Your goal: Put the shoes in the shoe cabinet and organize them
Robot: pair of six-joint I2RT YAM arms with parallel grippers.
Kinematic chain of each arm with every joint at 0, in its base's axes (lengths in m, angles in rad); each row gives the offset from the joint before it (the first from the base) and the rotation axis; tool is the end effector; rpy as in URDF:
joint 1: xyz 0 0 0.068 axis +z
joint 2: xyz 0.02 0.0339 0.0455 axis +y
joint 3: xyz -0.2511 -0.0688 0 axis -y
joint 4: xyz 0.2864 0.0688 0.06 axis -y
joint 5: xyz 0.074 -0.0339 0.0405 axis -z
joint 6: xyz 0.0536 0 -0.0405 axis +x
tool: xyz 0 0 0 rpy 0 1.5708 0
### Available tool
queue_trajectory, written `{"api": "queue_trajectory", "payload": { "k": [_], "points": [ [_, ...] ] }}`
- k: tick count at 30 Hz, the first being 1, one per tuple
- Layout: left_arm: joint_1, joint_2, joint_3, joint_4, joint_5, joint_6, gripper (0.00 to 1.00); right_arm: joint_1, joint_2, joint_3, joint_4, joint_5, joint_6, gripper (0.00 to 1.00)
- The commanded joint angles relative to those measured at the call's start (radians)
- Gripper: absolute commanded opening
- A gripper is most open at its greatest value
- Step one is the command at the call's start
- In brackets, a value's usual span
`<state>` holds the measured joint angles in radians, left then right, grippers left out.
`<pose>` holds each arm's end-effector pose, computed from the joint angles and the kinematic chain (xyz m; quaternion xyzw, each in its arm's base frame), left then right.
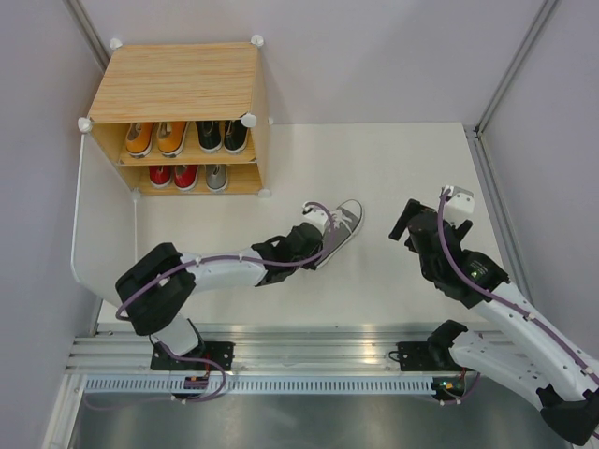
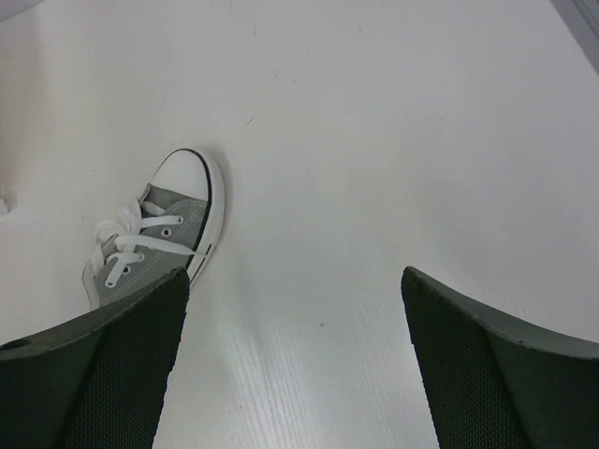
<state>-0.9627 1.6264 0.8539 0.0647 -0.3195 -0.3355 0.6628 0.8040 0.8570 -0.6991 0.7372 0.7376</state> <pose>0.2285 -0.2988 0.1261 0.2134 0.8736 -0.1345 0.4163 0.1951 0.1066 0.3010 0.1918 0.8283 0.0215 0.5260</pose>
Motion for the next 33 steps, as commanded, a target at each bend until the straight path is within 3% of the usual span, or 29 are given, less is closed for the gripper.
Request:
{"api": "queue_trajectory", "payload": {
  "k": [1, 10, 18, 27, 33],
  "points": [
    [-0.001, -0.112, -0.039, -0.176, -0.159, -0.202, 0.02, -0.005, -0.005, -0.006, 0.055, 0.002, -0.029, 0.98],
    [-0.001, -0.244, -0.156, -0.478, -0.3, -0.587, 0.02, -0.003, -0.035, -0.029, 0.081, -0.036, -0.052, 0.98],
    [-0.001, -0.29, -0.147, -0.75, -0.431, -0.908, 0.02, -0.003, -0.084, -0.039, 0.064, -0.059, -0.041, 0.98],
    [0.002, -0.344, -0.072, -0.903, -0.538, -0.988, 0.02, -0.003, -0.12, -0.035, 0.056, -0.035, -0.078, 0.98],
    [0.042, -0.333, -0.021, -0.896, -0.605, -0.92, 0.02, -0.002, -0.115, -0.018, 0.052, -0.056, -0.093, 0.98]
  ]
}}
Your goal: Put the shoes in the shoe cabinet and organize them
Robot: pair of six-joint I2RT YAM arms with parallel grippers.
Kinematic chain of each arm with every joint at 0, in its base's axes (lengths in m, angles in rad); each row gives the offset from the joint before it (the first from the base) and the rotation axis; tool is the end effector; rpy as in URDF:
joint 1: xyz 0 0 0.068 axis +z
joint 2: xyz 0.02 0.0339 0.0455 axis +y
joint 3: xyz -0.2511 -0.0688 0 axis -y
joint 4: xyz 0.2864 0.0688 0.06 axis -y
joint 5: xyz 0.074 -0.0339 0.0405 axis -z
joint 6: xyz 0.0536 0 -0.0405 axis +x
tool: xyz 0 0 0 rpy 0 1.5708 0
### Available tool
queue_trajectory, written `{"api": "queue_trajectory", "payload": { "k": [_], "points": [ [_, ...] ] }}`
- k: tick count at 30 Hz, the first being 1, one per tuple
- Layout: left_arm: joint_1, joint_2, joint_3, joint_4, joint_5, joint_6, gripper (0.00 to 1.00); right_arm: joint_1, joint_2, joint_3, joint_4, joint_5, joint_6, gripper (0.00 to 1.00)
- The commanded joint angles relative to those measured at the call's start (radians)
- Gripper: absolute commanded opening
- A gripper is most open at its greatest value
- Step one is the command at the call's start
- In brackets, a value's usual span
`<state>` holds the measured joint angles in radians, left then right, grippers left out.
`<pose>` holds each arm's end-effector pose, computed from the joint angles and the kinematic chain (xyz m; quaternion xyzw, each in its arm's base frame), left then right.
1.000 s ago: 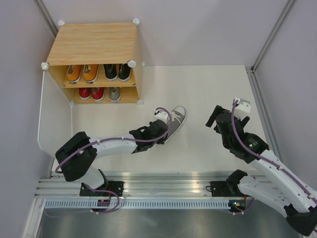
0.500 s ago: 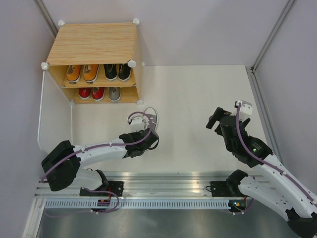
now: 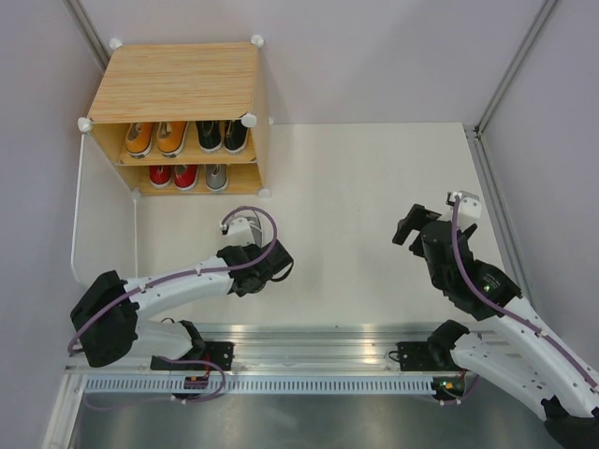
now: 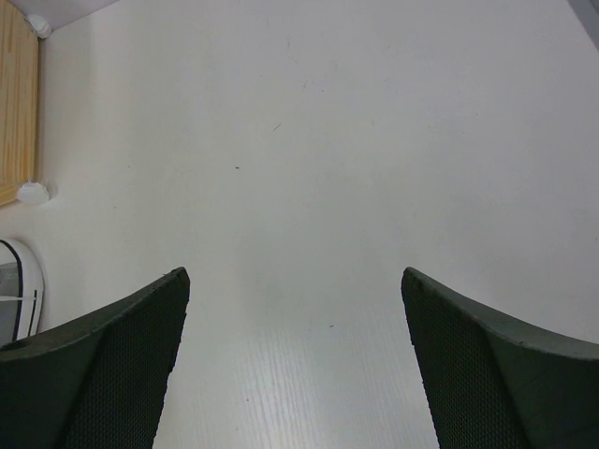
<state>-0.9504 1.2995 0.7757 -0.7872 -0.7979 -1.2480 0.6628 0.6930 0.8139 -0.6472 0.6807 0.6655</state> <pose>0.1820 -0.1887 0.1564 -0.1852 0.8962 0.0687 0.3974 0.1815 0.0989 0.3099 0.1676 0.8168 0.0620 0.5486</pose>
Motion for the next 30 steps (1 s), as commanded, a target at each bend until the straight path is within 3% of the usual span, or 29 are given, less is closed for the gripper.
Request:
{"api": "queue_trajectory", "payload": {
  "k": [1, 5, 14, 23, 30],
  "points": [
    [0.039, -0.008, 0.059, -0.021, -0.129, 0.008, 0.02, -0.003, -0.009, 0.021, -0.006, 0.006, -0.02, 0.98],
    [0.094, -0.028, 0.068, 0.039, -0.115, 0.103, 0.02, -0.003, -0.049, -0.015, 0.006, 0.008, -0.012, 0.98],
    [0.091, -0.077, 0.117, 0.138, -0.123, 0.214, 0.02, -0.003, -0.093, -0.022, -0.022, 0.016, 0.003, 0.98],
    [0.108, -0.016, 0.177, 0.249, -0.138, 0.35, 0.02, -0.003, -0.09, -0.015, -0.028, 0.036, -0.004, 0.98],
    [0.167, 0.02, 0.218, 0.218, -0.139, 0.325, 0.02, -0.002, -0.098, -0.013, -0.037, 0.045, -0.006, 0.98]
  ]
}}
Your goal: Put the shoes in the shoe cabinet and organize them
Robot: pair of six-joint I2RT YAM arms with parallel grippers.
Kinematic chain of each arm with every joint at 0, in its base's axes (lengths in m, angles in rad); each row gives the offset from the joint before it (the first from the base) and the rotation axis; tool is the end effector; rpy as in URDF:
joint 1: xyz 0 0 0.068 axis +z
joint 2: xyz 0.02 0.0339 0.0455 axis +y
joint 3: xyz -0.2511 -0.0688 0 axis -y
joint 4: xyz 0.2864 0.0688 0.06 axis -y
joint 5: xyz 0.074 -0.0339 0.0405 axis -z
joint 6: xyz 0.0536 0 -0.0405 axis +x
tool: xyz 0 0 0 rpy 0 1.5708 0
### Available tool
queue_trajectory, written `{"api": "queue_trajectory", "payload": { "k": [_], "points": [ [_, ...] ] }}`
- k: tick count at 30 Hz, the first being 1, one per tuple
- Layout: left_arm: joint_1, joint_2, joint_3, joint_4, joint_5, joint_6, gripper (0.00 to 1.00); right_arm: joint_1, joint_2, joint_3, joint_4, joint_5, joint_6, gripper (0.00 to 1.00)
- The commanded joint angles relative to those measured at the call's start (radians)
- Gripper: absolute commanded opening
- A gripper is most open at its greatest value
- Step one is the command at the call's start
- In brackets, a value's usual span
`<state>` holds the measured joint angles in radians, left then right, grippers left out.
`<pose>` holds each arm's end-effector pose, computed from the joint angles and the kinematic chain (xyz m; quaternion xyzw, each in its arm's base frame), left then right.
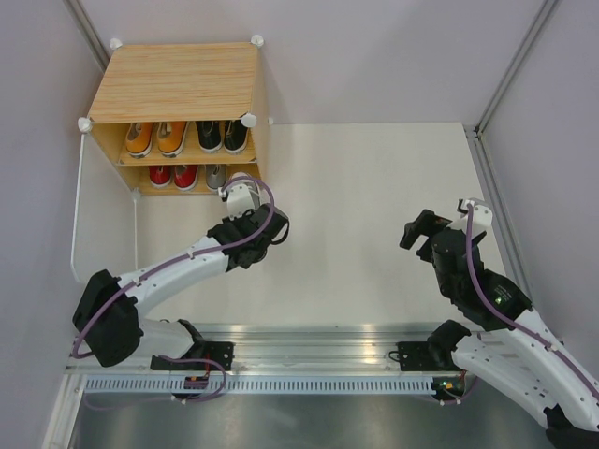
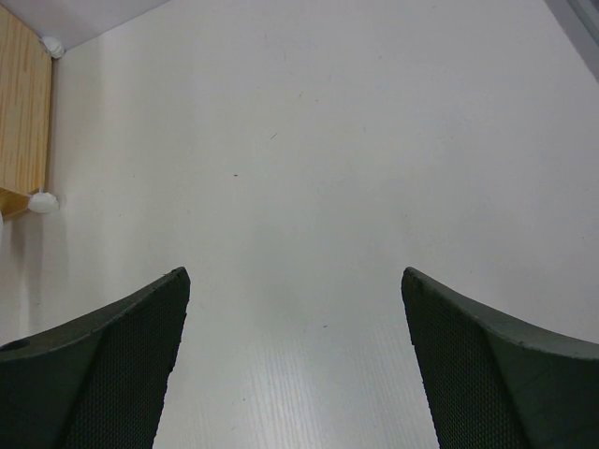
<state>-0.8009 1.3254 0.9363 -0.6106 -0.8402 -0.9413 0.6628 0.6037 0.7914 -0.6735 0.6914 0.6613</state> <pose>0.2417 -0.1920 0.2116 -0.1761 0.8659 0.0553 0.4650 0.1672 0.0871 0.3146 0.1743 0.8059 0.0697 0.5615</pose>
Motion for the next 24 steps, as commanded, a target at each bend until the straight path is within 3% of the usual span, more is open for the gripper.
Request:
{"api": "queue_trajectory", "payload": {
  "k": [1, 7, 24],
  "points": [
    [0.026, -0.005, 0.062, 0.025, -0.103, 0.013, 0.02, -0.003, -0.01, 0.009, -0.011, 0.039, -0.002, 0.98],
    [0.054, 0.003, 0.062, 0.018, -0.088, 0.019, 0.02, -0.003, -0.016, 0.006, -0.014, 0.042, 0.004, 0.98],
    [0.177, 0.078, 0.065, 0.339, 0.09, 0.305, 0.02, -0.003, 0.005, 0.014, -0.02, 0.048, 0.009, 0.98]
  ]
}}
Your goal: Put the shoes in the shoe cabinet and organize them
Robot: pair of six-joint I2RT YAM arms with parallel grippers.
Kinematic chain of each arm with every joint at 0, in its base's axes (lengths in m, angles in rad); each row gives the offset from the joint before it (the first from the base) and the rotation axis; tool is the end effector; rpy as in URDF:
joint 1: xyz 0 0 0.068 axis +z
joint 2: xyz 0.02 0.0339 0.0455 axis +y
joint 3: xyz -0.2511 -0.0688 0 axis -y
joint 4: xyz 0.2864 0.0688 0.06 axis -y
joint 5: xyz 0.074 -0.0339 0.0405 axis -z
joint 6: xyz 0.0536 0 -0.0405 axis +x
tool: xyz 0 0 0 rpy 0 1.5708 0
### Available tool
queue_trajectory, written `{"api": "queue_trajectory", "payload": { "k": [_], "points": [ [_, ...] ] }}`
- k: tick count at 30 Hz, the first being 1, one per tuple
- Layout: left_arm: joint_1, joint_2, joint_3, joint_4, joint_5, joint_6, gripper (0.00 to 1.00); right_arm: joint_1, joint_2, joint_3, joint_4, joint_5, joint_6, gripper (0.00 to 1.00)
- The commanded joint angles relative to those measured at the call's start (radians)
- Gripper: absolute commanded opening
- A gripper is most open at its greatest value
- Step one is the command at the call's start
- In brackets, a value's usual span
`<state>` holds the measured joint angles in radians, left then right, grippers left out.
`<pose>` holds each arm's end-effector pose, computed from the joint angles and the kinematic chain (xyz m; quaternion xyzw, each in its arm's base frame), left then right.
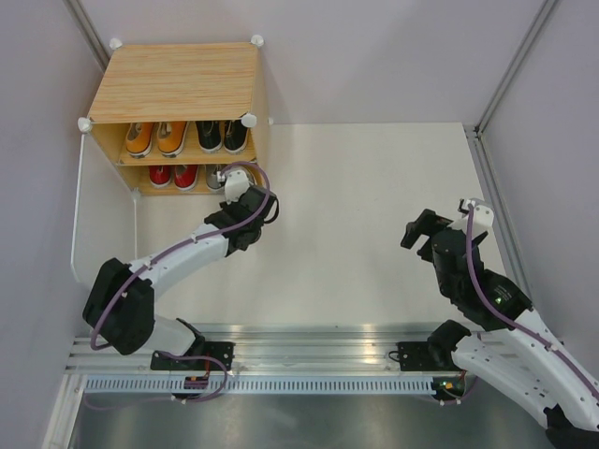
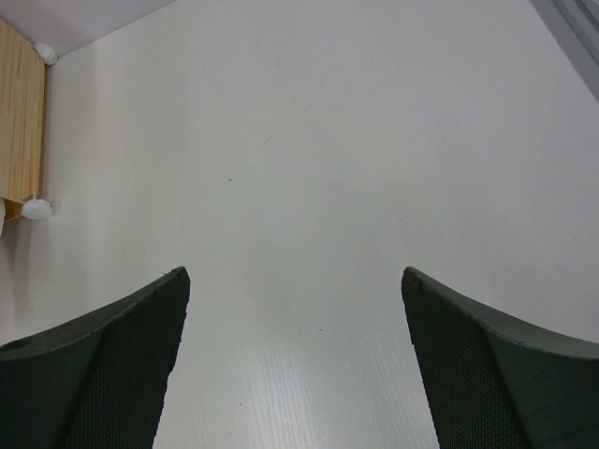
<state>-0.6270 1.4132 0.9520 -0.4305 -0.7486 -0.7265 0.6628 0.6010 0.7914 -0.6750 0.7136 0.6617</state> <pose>0.2926 -0.1670 0.1996 -0.1653 0.8705 0.0746 0.4576 0.1667 0.0856 0.3153 0.1801 0.8023 0.0619 0.5657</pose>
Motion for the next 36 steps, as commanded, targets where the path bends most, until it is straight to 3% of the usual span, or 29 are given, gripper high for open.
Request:
{"api": "queue_trajectory", "payload": {
  "k": [1, 13, 36],
  "points": [
    [0.004, -0.01, 0.051, 0.18, -0.001, 0.107, 0.02, -0.003, 0.011, 0.017, -0.018, 0.027, 0.009, 0.98],
    [0.162, 0.092, 0.129, 0.292, 0.112, 0.252, 0.02, -0.002, 0.078, 0.055, 0.017, 0.046, -0.023, 0.98],
    [0.322, 0.312, 0.168, 0.659, 0.365, 0.424, 0.02, -0.005, 0.154, 0.043, 0.072, 0.096, -0.017, 0.98]
  ]
}}
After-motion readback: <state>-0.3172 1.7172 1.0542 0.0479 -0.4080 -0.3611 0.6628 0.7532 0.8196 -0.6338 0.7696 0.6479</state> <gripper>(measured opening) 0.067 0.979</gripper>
